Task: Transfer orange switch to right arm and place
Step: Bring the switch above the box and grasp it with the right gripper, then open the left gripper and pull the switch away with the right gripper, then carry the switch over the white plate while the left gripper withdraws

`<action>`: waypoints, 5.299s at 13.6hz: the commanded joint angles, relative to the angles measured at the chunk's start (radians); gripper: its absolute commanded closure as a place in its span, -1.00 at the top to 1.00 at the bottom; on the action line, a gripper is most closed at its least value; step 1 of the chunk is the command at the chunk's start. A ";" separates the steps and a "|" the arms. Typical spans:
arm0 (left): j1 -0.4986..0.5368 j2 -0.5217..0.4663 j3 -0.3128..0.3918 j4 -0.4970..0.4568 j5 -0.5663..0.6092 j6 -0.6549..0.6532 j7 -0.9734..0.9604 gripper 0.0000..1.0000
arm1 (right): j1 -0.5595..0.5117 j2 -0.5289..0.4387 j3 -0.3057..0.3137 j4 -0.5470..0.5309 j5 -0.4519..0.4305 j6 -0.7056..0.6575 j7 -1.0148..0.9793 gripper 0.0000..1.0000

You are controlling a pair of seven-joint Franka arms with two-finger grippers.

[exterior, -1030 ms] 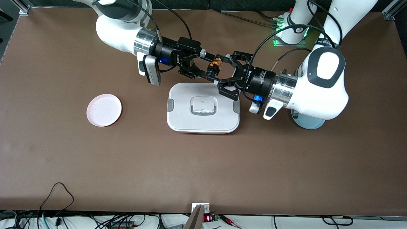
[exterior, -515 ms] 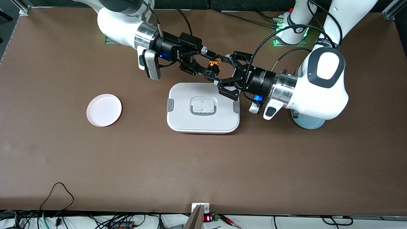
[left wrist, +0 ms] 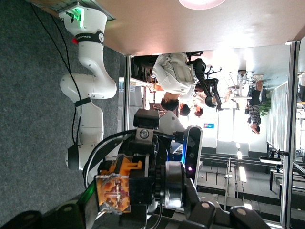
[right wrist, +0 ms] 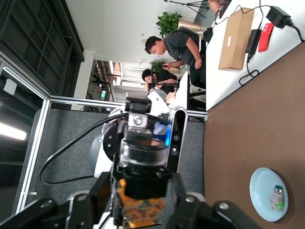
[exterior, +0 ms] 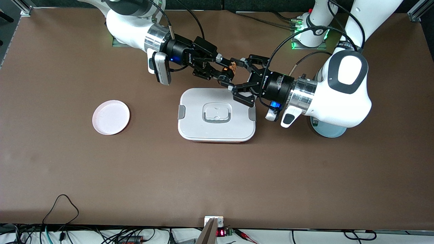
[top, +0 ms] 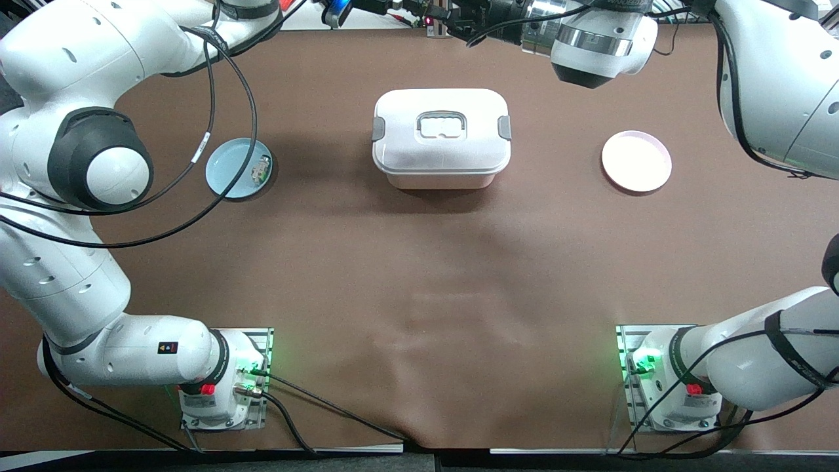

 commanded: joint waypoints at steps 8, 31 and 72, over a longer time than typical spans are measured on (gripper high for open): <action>-0.008 0.015 0.005 0.029 -0.027 0.005 -0.016 -0.79 | -0.006 -0.018 0.007 -0.012 0.028 0.007 -0.055 -0.79; -0.002 0.021 0.012 0.029 -0.050 0.002 -0.030 0.98 | -0.055 -0.025 0.007 -0.009 0.014 -0.003 -0.047 -1.00; 0.121 -0.535 0.263 -0.264 1.250 -0.217 1.400 1.00 | -0.610 0.122 -0.074 -0.310 -2.151 -0.355 0.855 -1.00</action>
